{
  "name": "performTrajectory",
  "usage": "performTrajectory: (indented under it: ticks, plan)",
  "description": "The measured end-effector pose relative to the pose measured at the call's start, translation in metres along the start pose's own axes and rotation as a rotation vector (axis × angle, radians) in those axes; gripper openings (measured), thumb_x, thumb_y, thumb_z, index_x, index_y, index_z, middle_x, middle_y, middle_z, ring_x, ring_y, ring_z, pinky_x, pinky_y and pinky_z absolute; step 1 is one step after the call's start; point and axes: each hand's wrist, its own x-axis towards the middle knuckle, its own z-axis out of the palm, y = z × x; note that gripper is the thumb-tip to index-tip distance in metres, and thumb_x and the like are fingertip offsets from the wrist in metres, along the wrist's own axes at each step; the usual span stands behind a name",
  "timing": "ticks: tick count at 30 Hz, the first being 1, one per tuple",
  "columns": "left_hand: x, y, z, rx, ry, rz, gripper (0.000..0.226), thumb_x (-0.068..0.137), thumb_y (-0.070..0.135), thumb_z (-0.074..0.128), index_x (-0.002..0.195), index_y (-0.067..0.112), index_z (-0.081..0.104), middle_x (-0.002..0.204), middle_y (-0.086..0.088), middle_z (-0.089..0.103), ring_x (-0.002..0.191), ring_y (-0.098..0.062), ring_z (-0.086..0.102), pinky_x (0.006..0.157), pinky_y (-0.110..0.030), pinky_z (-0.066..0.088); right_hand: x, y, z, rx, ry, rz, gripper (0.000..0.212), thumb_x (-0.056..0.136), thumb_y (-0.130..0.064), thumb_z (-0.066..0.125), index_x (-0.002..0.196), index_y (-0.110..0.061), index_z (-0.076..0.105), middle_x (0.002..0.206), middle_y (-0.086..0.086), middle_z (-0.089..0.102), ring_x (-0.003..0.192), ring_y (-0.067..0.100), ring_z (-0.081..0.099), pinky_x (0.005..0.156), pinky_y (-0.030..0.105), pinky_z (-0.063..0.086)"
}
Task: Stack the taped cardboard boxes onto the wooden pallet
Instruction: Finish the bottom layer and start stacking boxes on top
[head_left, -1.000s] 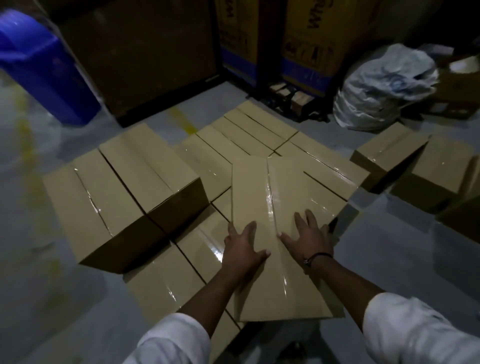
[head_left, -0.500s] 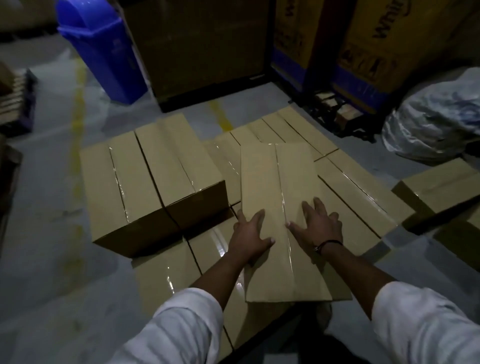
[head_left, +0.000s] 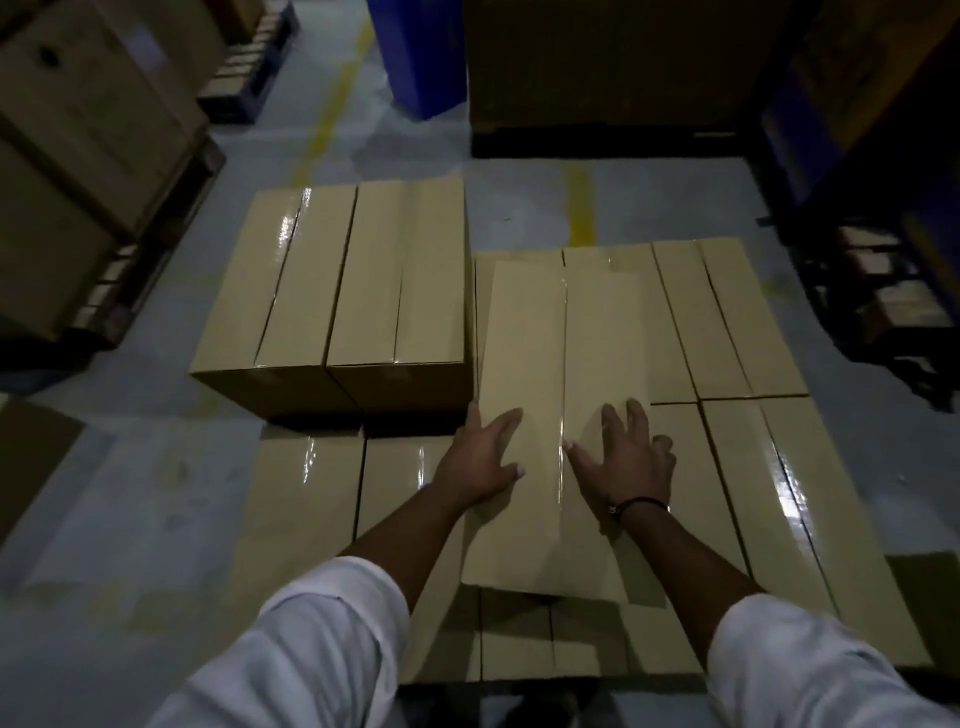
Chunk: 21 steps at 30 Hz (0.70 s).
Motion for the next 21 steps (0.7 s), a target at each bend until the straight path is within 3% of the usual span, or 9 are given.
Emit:
performTrajectory:
  ticks: [4, 9, 13, 18, 21]
  plan:
    - [0.034, 0.000, -0.009, -0.013, 0.047, -0.023, 0.089, 0.078, 0.042, 0.083, 0.151, 0.047, 0.032, 0.166, -0.008, 0.009, 0.146, -0.038, 0.033, 0.116, -0.049, 0.038, 0.044, -0.008, -0.004, 0.009, -0.010, -0.055, 0.088, 0.083, -0.081, 0.045, 0.155, -0.034, 0.028, 0.167, -0.002, 0.007, 0.131, 0.046, 0.034, 0.109, 0.052, 0.034]
    - [0.071, -0.002, -0.028, -0.064, 0.087, -0.098, 0.100, 0.084, 0.028, 0.082, 0.161, 0.033, 0.019, 0.166, -0.012, 0.017, 0.147, -0.034, 0.031, 0.116, -0.046, 0.037, 0.098, -0.014, 0.006, 0.055, -0.042, -0.119, 0.085, 0.083, -0.075, 0.054, 0.153, -0.032, 0.032, 0.164, -0.002, 0.009, 0.129, 0.043, 0.034, 0.108, 0.050, 0.036]
    - [0.083, -0.005, -0.032, 0.070, 0.027, -0.105, 0.095, 0.087, 0.024, 0.080, 0.161, 0.028, 0.021, 0.170, -0.009, 0.008, 0.152, -0.034, 0.023, 0.118, -0.045, 0.034, 0.116, -0.008, 0.010, 0.018, -0.152, -0.209, 0.076, 0.086, -0.064, 0.061, 0.150, -0.030, 0.037, 0.166, 0.002, 0.008, 0.137, 0.043, 0.028, 0.110, 0.051, 0.034]
    - [0.096, -0.002, -0.038, 0.378, -0.044, -0.028, 0.092, 0.094, 0.035, 0.069, 0.163, 0.026, 0.010, 0.170, -0.011, -0.005, 0.154, -0.041, 0.003, 0.121, -0.051, 0.022, 0.070, 0.000, 0.019, -0.079, -0.225, -0.272, 0.085, 0.080, -0.077, 0.055, 0.150, -0.036, 0.031, 0.167, -0.001, -0.003, 0.147, 0.042, 0.008, 0.112, 0.059, 0.027]
    - [0.107, -0.007, -0.043, 0.490, -0.078, -0.023, 0.091, 0.099, 0.043, 0.060, 0.163, 0.016, 0.002, 0.168, -0.021, -0.010, 0.154, -0.044, -0.003, 0.124, -0.051, 0.013, 0.025, 0.007, 0.034, -0.152, -0.321, -0.307, 0.106, 0.071, -0.090, 0.049, 0.157, -0.041, 0.011, 0.166, -0.002, -0.020, 0.150, 0.042, -0.013, 0.116, 0.068, 0.013]
